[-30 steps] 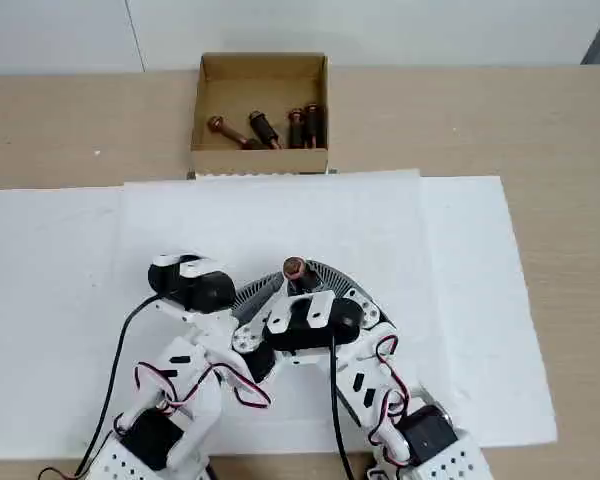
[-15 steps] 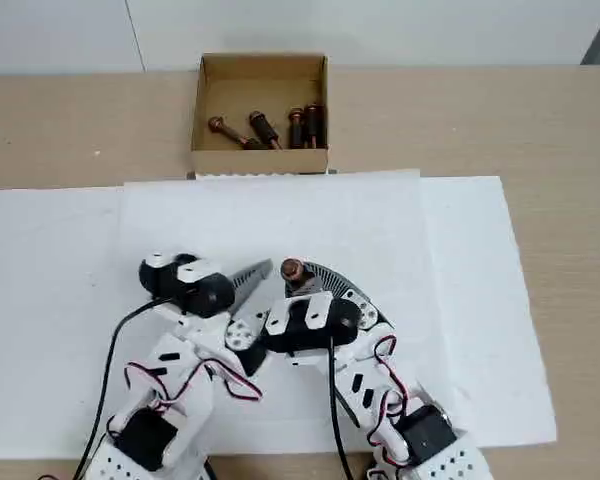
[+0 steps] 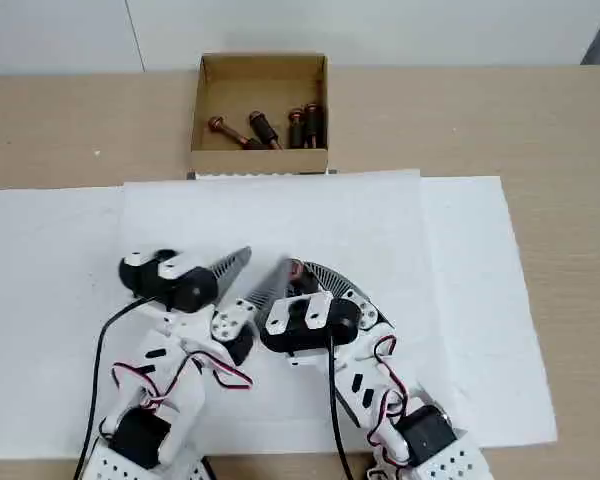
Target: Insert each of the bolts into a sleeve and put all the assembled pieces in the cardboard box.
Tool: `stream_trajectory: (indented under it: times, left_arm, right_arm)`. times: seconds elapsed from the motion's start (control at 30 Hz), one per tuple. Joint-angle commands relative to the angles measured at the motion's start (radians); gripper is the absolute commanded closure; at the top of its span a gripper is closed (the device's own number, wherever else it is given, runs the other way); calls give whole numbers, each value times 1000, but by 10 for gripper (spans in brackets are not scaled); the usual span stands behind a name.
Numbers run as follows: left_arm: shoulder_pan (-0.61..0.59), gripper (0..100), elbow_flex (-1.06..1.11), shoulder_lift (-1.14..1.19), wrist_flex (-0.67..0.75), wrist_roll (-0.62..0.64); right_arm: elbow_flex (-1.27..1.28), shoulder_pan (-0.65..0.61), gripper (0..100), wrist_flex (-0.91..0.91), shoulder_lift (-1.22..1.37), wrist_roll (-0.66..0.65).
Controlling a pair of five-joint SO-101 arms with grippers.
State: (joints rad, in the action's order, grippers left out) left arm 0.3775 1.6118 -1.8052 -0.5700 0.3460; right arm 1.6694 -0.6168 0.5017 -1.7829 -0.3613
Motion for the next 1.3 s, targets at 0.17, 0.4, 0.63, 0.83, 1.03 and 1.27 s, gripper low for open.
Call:
stream_trajectory:
  times: [0.17,0.4,0.63,0.83,1.03,1.27]
  left_arm:
    - [-166,994,-42,-11,43,-6]
    - [-356,994,64,-9,40,-98]
    - [-446,994,70,-9,-41,-152]
    - [-440,994,70,-9,-95,-206]
    - [-440,994,70,-6,-97,-206]
    - [-443,994,70,-6,-241,-201]
  right_arm:
    - [15,7,995,-1,-8,21]
    - [15,189,995,1,-7,137]
    - [-11,361,995,16,-2,258]
    - [-150,397,995,211,-2,391]
    - [-275,397,995,302,-1,437]
    - [-459,397,995,326,142,440]
